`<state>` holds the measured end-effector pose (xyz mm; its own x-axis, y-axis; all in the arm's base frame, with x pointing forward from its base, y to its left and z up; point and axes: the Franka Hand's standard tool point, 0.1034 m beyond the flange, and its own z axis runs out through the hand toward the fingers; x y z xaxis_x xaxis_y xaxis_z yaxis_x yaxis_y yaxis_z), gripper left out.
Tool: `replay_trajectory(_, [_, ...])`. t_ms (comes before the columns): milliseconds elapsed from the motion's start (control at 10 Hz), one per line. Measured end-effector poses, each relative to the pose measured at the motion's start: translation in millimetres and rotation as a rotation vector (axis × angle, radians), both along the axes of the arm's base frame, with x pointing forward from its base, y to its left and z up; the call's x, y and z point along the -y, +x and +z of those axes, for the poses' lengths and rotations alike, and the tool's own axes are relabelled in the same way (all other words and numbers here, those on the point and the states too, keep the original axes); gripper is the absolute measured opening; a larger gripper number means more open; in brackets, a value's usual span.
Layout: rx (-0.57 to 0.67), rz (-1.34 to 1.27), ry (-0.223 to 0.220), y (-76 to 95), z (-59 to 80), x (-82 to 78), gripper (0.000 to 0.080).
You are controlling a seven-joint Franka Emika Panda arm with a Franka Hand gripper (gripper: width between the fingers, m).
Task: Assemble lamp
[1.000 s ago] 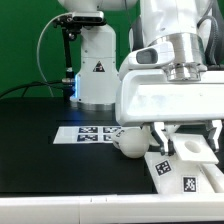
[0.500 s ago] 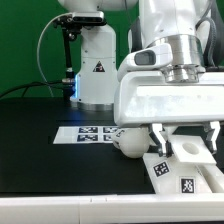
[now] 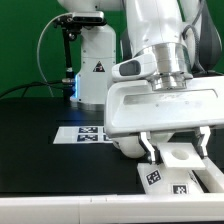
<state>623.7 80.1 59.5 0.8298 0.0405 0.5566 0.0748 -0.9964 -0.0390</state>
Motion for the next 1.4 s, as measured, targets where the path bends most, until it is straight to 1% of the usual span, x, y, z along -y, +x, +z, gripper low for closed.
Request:
replay_trajectory(200, [0.005,0.005,0.013,2.1,-0.3,-13.0,0.0530])
replay_trajectory(300, [0.008,0.006,0.016,4.2,0.5,-16.3,0.0530])
replay_trajectory(800, [-0.005,-0.012,0.023,3.6,-1.5,-16.3,0.0530])
replay_trajectory(900, [-0.006,-0.012,0.023,3.5,-1.8,-16.2,0.0618])
replay_trajectory(1000, [-0.006,-0.012,0.022,3.3,-2.1,-16.1,0.0675])
replay_trajectory(1100, [-0.007,-0.012,0.022,3.2,-2.3,-16.1,0.0692])
replay_trajectory(1400, [-0.007,-0.012,0.022,3.1,-2.6,-16.1,0.0698])
